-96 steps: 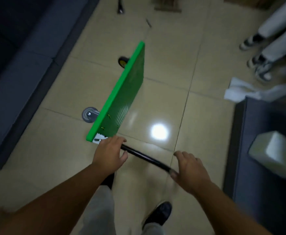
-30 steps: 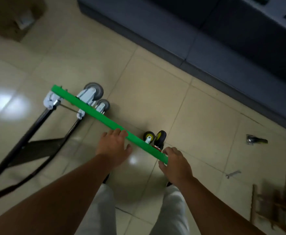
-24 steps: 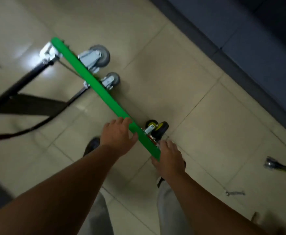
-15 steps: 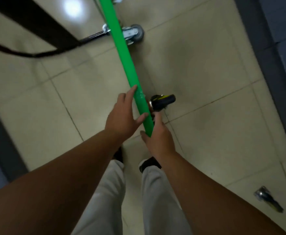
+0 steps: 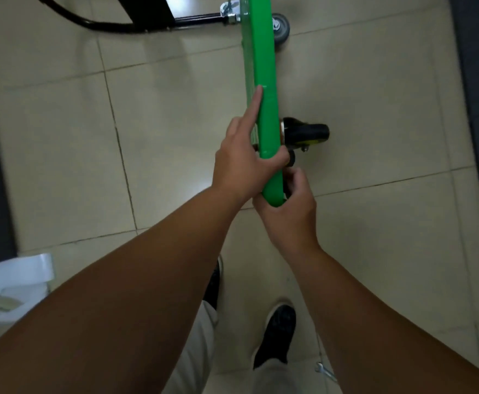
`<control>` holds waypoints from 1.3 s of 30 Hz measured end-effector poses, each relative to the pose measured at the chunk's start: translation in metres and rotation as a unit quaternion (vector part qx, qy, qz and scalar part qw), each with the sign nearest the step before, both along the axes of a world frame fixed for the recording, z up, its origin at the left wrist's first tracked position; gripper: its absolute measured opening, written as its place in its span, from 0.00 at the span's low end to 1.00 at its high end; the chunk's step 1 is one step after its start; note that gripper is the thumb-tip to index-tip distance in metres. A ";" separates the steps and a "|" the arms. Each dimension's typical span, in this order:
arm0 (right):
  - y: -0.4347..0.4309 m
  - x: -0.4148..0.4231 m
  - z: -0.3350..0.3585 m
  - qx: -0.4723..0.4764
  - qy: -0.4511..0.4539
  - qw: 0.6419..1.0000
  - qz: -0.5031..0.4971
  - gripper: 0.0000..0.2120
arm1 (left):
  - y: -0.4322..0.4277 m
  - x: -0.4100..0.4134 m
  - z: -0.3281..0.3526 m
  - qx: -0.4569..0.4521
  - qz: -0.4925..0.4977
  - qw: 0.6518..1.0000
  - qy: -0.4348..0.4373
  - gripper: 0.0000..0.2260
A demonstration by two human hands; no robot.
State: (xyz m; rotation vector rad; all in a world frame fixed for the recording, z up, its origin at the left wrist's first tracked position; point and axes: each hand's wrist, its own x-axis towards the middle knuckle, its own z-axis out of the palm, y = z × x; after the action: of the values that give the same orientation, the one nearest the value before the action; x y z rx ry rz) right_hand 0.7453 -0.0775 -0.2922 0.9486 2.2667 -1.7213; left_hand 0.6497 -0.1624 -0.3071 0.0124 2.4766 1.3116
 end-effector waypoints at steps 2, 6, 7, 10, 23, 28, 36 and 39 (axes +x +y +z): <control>-0.004 0.009 -0.005 0.017 0.017 1.000 0.013 0.15 | -0.002 0.004 -0.003 0.012 0.006 1.000 0.003 0.45; -0.012 0.033 -0.013 0.066 0.051 0.997 0.009 0.16 | 0.001 0.028 -0.004 0.010 0.025 0.999 0.021 0.43; -0.013 0.040 -0.014 0.083 0.055 0.995 0.019 0.17 | -0.001 0.036 -0.004 0.008 0.029 0.999 0.027 0.43; -0.013 0.068 -0.014 0.103 0.074 0.990 0.052 0.18 | -0.006 0.067 -0.002 0.006 0.035 0.999 0.035 0.42; -0.019 0.208 -0.013 0.076 0.027 0.995 0.061 0.19 | -0.023 0.221 0.005 0.064 0.007 0.997 -0.030 0.45; -0.014 0.244 -0.010 0.040 -0.002 0.997 0.071 0.22 | -0.024 0.253 0.007 0.079 -0.006 0.996 -0.042 0.46; -0.011 0.297 0.010 -0.054 -0.076 0.985 0.145 0.32 | -0.026 0.297 0.023 0.073 -0.056 0.990 -0.103 0.51; -0.008 0.314 0.012 -0.093 -0.077 0.987 0.109 0.33 | -0.024 0.307 0.026 0.075 -0.049 0.989 -0.116 0.50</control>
State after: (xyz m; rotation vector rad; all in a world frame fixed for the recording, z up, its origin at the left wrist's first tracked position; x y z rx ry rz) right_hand 1.0596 -0.0858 -0.2801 0.7372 1.9906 -1.6678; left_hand 0.9569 -0.1864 -0.2810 0.0171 2.1530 1.3701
